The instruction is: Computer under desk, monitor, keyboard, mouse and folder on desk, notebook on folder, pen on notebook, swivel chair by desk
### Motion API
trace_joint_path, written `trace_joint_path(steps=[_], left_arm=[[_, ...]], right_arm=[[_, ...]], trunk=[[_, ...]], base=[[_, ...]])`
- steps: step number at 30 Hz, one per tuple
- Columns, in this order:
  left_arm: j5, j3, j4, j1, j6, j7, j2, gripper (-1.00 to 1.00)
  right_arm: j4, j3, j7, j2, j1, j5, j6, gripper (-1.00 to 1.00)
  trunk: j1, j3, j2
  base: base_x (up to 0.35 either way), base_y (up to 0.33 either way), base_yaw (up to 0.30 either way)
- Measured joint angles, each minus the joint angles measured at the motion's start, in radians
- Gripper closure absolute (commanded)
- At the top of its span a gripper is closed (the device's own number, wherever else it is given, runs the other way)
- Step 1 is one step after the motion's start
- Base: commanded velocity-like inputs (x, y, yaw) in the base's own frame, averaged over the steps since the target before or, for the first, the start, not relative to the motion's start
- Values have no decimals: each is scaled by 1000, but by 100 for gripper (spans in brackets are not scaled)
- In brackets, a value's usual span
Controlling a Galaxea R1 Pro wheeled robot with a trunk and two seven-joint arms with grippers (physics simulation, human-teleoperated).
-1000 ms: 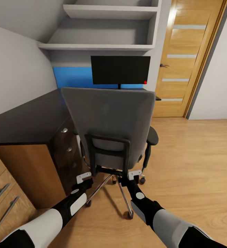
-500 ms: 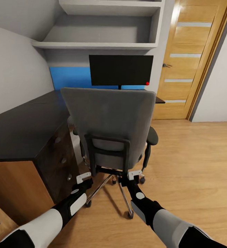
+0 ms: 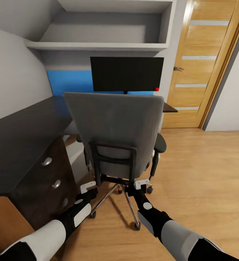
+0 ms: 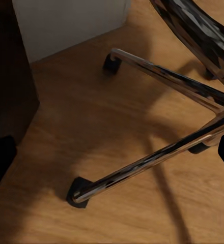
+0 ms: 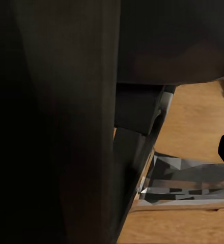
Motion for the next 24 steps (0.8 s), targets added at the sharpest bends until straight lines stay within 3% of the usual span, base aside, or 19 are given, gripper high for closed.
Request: trace_joint_path(steps=[13, 24], left_arm=[[1, 1, 0, 0, 0, -1, 0, -100], [-5, 1, -1, 0, 0, -2, 0, -100]], right_arm=[[0, 0, 1, 0, 0, 0, 4, -100], [4, -2, 2, 0, 0, 0, 2, -100]], trunk=[[0, 0, 0], [0, 0, 0]], base=[[321, -124, 0], [327, -15, 0]])
